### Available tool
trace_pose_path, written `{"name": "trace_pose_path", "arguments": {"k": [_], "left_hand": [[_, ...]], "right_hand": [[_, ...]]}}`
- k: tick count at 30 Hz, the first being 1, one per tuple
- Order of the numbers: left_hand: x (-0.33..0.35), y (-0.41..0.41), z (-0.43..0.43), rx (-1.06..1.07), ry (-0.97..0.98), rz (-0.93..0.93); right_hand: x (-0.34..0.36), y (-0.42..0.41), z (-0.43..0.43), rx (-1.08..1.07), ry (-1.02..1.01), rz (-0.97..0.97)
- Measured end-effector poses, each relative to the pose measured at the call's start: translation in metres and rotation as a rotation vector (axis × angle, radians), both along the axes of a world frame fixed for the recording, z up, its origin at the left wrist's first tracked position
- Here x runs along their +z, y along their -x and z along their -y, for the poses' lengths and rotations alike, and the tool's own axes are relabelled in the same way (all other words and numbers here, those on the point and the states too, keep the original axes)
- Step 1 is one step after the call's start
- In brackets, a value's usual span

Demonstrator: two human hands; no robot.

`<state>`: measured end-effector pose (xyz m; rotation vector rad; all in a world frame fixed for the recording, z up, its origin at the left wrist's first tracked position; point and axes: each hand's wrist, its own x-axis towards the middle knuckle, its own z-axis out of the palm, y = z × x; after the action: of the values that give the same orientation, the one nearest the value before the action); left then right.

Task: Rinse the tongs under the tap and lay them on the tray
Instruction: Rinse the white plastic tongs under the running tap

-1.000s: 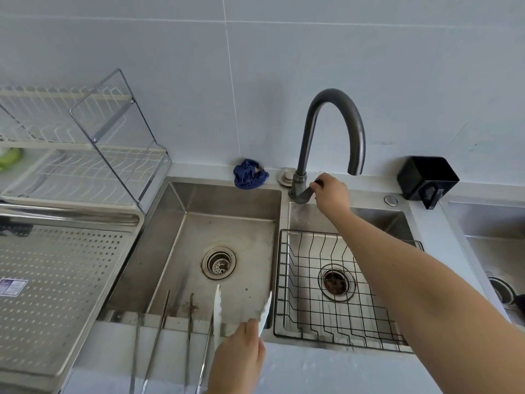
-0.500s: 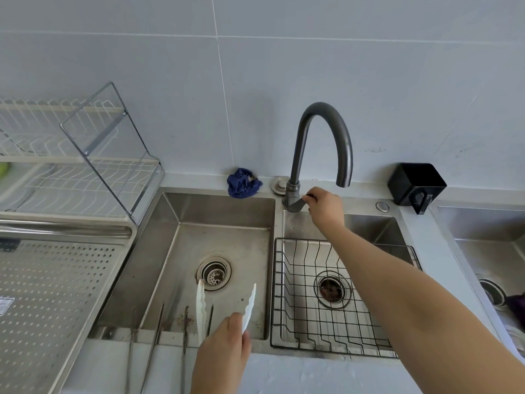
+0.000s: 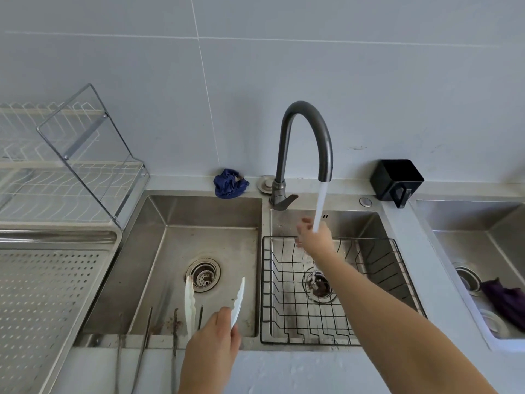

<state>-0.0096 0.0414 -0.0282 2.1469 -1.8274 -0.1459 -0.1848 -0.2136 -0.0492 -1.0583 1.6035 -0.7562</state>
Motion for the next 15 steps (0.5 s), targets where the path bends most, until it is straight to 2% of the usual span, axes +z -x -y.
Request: {"name": "trace_pose_path", "arguments": {"k": [2,4,6,8,10,13,15], "left_hand": [[0.003,0.001,0.003,-0.006,0.011,0.006],[0.006,0.001,0.006,-0.011,0.028,0.003],[0.01,0.001,0.008,-0.011,0.042,0.003],[0.012,0.0,0.009,-0.009,0.051,0.015],[0.012,-0.002,0.008,-0.006,0.059,0.009],[0.011,-0.005,0.007,0.018,0.068,-0.004],[0.011,-0.004,0.007,0.025,0.072,0.0]], "right_hand": [[-0.009,0.008,-0.02,-0.028,-0.205,0.242],[-0.018,0.015,-0.03,-0.039,-0.249,0.279],[-0.015,0.015,-0.029,-0.052,-0.17,0.219],[-0.003,0.01,-0.017,-0.053,-0.004,0.162],[0.018,0.006,0.0,-0.031,0.12,0.175],[0.045,0.005,0.033,0.124,0.139,0.261],[0.054,0.006,0.052,0.26,0.14,0.145]]}}
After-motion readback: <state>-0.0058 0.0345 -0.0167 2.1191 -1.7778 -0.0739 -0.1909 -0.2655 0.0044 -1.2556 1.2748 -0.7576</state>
